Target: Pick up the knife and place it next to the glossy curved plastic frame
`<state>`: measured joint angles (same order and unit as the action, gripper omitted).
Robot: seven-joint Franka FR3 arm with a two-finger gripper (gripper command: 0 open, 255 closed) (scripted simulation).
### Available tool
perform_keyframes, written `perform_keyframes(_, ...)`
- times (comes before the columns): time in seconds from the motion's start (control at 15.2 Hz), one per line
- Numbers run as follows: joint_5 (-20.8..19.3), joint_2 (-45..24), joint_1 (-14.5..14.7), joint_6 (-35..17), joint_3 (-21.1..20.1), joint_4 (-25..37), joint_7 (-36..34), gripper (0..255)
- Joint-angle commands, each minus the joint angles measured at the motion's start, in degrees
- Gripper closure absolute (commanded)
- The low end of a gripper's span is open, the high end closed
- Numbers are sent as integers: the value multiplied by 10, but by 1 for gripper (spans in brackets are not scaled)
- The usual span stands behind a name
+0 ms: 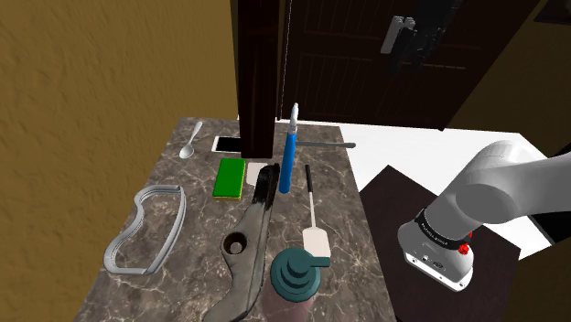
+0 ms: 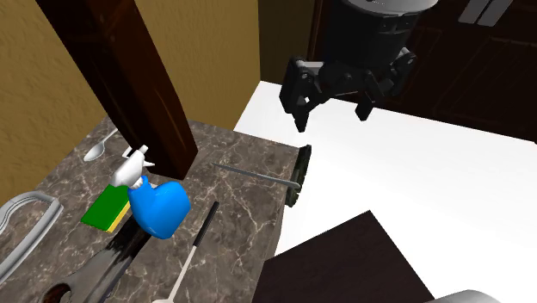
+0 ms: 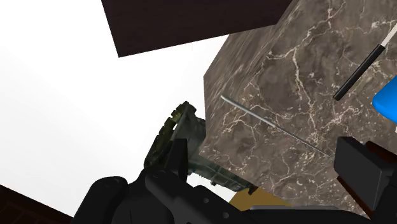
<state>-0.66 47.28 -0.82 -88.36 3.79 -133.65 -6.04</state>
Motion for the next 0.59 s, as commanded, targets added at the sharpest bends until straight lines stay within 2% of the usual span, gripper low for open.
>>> perform_keyframes(0.0, 0, 0, 0, 0, 0, 0, 0, 0)
perform_keyframes(0.53, -25, -70, 72, -159, 39, -91, 180, 0)
